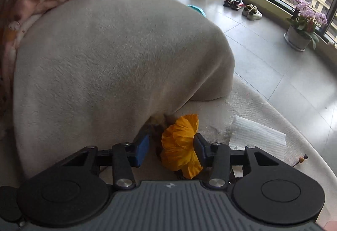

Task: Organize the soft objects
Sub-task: 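Grasp the orange flower hair clip with the right tool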

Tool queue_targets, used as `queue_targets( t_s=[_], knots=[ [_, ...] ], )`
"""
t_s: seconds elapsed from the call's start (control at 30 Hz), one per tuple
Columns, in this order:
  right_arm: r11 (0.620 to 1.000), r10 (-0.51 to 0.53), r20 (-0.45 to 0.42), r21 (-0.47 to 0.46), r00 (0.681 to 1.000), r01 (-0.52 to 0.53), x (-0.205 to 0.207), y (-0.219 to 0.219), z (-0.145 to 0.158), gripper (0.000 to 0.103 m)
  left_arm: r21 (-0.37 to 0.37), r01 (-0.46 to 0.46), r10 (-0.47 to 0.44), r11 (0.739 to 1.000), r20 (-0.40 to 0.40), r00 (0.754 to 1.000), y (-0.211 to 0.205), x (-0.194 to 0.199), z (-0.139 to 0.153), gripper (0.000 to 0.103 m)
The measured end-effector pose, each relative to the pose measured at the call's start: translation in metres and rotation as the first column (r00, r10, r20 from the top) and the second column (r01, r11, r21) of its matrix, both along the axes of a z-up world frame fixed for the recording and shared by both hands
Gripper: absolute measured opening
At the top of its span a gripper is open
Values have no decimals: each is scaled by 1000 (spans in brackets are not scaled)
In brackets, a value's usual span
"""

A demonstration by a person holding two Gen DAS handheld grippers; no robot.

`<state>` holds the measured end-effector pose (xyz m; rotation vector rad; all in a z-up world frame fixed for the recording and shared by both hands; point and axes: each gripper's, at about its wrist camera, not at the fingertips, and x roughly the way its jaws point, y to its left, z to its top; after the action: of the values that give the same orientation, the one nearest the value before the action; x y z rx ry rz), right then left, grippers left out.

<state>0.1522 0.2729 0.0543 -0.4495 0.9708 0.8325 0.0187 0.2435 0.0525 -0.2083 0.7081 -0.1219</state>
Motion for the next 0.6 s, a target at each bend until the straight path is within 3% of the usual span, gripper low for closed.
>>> queue_targets(
  t_s=[0.13, 0.2, 0.27, 0.6],
  knots=[
    [999, -6, 6, -39, 1000, 6, 0, 6, -11, 30, -21, 14, -14, 1000, -8, 1000, 0, 2, -4, 24],
    [999, 12, 27, -50, 1000, -11, -5, 3, -7, 15, -21, 18, -19, 1000, -10, 1000, -1, 2, -4, 24],
    [998, 28, 41, -51, 999, -26, -9, -3, 0, 9, -30, 20, -20, 999, -8, 1000, -1, 3, -5, 24],
    [999, 39, 118, 27, 992, -42, -30, -41, 56, 8, -37, 23, -23, 999, -8, 1000, -9, 4, -3, 24]
  ],
)
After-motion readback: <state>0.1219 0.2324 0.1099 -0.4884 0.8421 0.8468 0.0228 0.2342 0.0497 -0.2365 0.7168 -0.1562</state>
